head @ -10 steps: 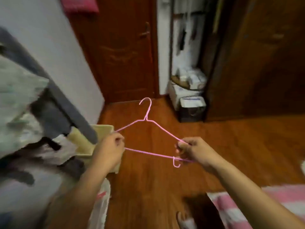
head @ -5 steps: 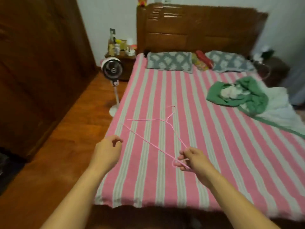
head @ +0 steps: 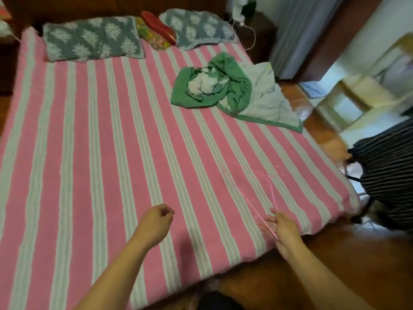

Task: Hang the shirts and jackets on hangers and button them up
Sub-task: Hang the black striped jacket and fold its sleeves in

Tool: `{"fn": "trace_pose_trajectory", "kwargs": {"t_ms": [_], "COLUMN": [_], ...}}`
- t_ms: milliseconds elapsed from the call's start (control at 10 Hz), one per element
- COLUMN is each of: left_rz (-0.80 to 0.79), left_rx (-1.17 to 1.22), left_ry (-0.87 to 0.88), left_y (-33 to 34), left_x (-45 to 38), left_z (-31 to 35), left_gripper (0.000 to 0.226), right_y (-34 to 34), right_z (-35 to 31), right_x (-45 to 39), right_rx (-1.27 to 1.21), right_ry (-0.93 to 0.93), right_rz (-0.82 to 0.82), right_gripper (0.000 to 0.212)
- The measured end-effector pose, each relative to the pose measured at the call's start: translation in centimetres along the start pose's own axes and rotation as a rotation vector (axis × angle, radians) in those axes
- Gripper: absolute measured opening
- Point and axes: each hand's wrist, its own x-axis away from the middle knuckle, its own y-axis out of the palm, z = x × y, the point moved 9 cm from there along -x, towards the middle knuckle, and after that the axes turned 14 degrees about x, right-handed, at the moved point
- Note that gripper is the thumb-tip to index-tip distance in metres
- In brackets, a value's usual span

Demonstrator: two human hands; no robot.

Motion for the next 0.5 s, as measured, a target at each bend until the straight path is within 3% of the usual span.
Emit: {"fn": "trace_pose_trajectory", "kwargs": {"t_ms": [100,200,300,400,500], "left_rz": [-0.044,-0.080,-0.162,-0.262,-0.371], "left_rx": [0.004,-0.026,-0.094,-0.186,-0.282], "left_ry": [0.008,0.053,0.108,0.114,0.187], "left_y": [2.4,4.3,6.6,9.5,13.6], "left_x": [-2.3,-4.8,-7.1,-8.3,-8.3], "left_z": [2.8,5.3,7.3,9.0,13.9], "left_gripper": [0.020,0.020,0.017,0.017,0.015], "right_y": [-4.7,-8.7,-13.1,-12.3,-13.7], "right_z": [-3.9,-5.5,-3.2,-4.0,-5.5], "right_x": [-3.8,-8.1,-11.6,-8.8,-6.7], "right_rx": [-0.021,0.052,0.302,0.447,0.522], "right_ry": [0.003,0.096,0.221,0.217,0.168], "right_rz": [0.100,0.212,0.379,0.315,0.229], "right_gripper": [0.026,0.039,0.062,0.008,0.025]}}
